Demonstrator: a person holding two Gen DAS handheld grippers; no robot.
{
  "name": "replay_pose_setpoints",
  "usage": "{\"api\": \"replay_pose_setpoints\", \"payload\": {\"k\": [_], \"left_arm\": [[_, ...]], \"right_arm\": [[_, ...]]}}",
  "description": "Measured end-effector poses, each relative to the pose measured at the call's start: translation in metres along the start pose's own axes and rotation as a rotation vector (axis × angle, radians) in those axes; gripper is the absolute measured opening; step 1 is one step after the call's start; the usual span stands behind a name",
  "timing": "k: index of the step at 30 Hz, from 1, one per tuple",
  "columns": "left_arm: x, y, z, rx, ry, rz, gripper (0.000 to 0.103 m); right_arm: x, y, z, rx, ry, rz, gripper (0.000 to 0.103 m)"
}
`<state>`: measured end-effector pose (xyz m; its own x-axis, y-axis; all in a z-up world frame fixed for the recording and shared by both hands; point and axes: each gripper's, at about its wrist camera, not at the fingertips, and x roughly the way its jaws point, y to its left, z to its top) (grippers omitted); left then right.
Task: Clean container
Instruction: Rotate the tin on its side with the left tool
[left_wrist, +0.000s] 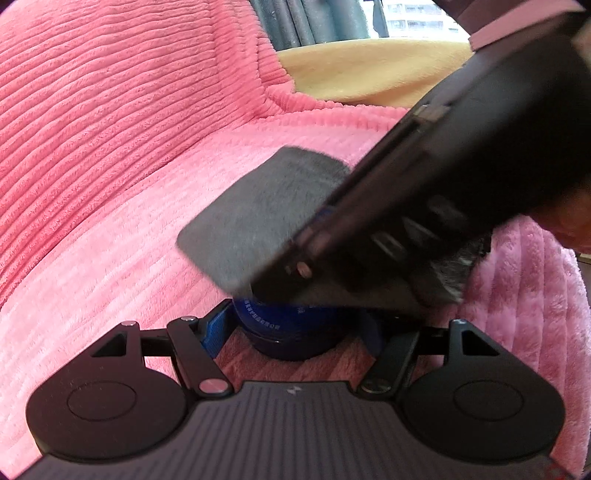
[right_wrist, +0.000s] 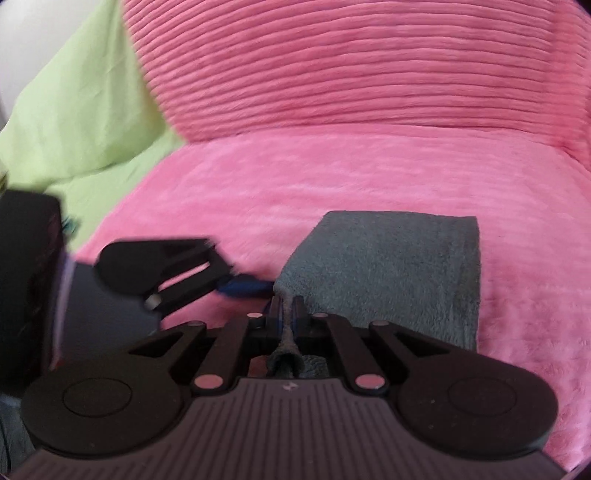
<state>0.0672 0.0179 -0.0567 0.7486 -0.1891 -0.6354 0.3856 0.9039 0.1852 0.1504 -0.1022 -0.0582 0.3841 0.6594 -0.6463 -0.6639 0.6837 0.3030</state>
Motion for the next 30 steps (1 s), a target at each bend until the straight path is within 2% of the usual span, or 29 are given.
{"api": "replay_pose_setpoints", "payload": {"k": [9,11,14,16,20,23,27,30], "left_arm": [[0.004,0.006,0.005,-0.012,0.003,0.001,0.069],[0.003,0.018,0.005,-0.090,0.023,-0.043,0.068],[-0.003,0.046,0.003,-0.283,0.055,-0.129,0.066],[-0.004,0.063,0.003,-0.421,0.068,-0.182,0.066],[0.013,0.078,0.005,-0.614,0.091,-0.260,0.068],[0.016,0.070,0.006,-0.633,0.077,-0.255,0.067],[0.023,0.070,0.003,-0.703,0.074,-0.341,0.065],[0.024,0.068,0.006,-0.719,0.067,-0.341,0.065]], "right_arm": [[0.008,-0.026,-0.002,0.121,-0.063,-0.037,0.001],[0.006,-0.032,-0.004,0.157,-0.070,-0.023,0.001],[0.003,-0.045,-0.007,0.222,-0.074,-0.025,0.001],[0.001,-0.056,-0.011,0.287,-0.083,0.004,0.002],[-0.002,-0.058,-0.015,0.301,-0.083,-0.007,0.002],[-0.004,-0.065,-0.018,0.333,-0.080,-0.004,0.002],[-0.004,-0.070,-0.022,0.377,-0.084,0.040,0.002],[-0.006,-0.073,-0.024,0.394,-0.084,0.056,0.002]]}}
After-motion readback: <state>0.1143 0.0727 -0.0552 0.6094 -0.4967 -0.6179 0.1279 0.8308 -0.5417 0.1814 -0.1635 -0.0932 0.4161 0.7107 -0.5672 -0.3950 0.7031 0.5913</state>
